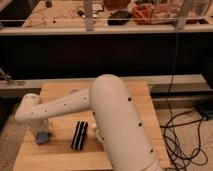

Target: Wipe the white sponge on the table

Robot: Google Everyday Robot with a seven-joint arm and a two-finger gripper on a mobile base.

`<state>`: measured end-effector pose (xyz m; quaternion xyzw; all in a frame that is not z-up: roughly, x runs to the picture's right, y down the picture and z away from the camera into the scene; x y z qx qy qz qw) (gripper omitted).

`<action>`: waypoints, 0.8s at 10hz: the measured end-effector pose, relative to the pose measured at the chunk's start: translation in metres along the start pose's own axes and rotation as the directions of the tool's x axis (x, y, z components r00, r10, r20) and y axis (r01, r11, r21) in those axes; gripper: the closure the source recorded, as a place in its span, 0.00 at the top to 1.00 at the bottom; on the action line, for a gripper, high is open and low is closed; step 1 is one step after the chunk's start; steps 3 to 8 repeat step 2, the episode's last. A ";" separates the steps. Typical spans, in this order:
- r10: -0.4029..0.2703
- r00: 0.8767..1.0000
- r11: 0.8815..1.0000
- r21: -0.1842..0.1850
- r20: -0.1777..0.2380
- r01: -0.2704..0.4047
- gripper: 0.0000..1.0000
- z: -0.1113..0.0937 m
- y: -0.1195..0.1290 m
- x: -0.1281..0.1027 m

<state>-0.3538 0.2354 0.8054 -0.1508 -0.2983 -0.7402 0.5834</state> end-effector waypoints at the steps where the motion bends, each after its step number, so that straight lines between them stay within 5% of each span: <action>1: -0.018 1.000 1.000 -0.004 0.003 0.018 0.58 0.001 -0.005 -0.003; 2: -0.047 0.999 0.999 -0.011 0.007 0.047 0.67 0.002 -0.009 -0.012; 8: -0.047 0.999 0.999 -0.011 0.007 0.047 0.67 0.002 -0.009 -0.012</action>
